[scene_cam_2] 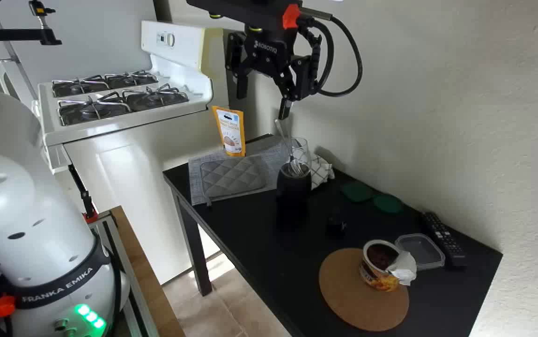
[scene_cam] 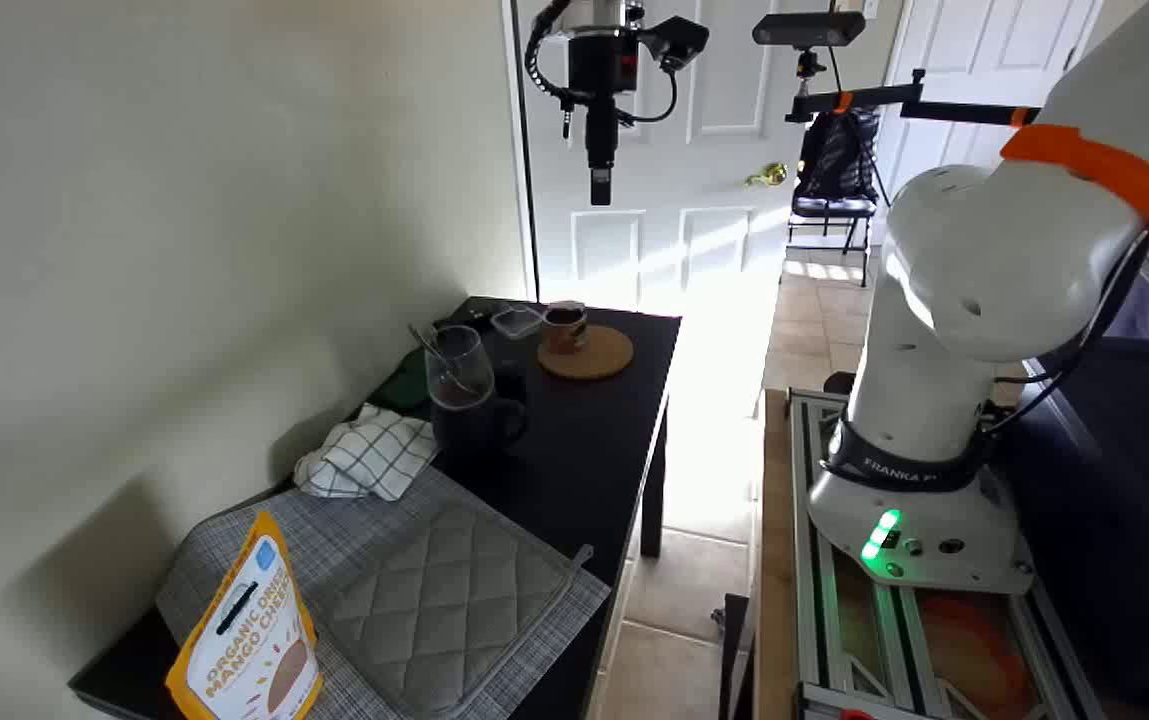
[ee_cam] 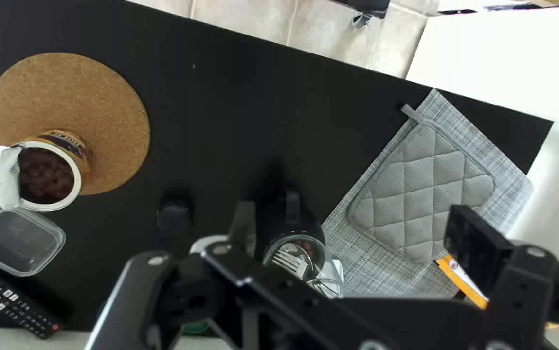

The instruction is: Remove the glass cup from the top of the black mug.

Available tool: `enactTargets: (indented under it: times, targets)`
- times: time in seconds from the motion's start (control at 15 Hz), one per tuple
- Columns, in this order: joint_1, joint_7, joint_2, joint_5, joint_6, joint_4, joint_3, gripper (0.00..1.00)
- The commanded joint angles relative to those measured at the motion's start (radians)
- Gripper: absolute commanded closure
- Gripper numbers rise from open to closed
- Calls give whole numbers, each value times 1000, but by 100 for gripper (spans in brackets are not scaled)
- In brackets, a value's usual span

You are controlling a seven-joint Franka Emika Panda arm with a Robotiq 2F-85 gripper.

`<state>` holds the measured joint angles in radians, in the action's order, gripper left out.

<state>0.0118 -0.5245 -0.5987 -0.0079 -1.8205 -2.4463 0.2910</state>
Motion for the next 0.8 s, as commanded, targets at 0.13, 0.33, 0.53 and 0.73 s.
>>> enactTargets:
  times: [0.13,0.33,0.53,0.73]
  targets:
    - [12,-5,3,6,2,2,-10,0]
    - [12,-5,3,6,2,2,-10,0]
    - [-1,60,44,19,-180,-5,-51,0]
    - [-3,146,123,-28,-399,-10,-134,0]
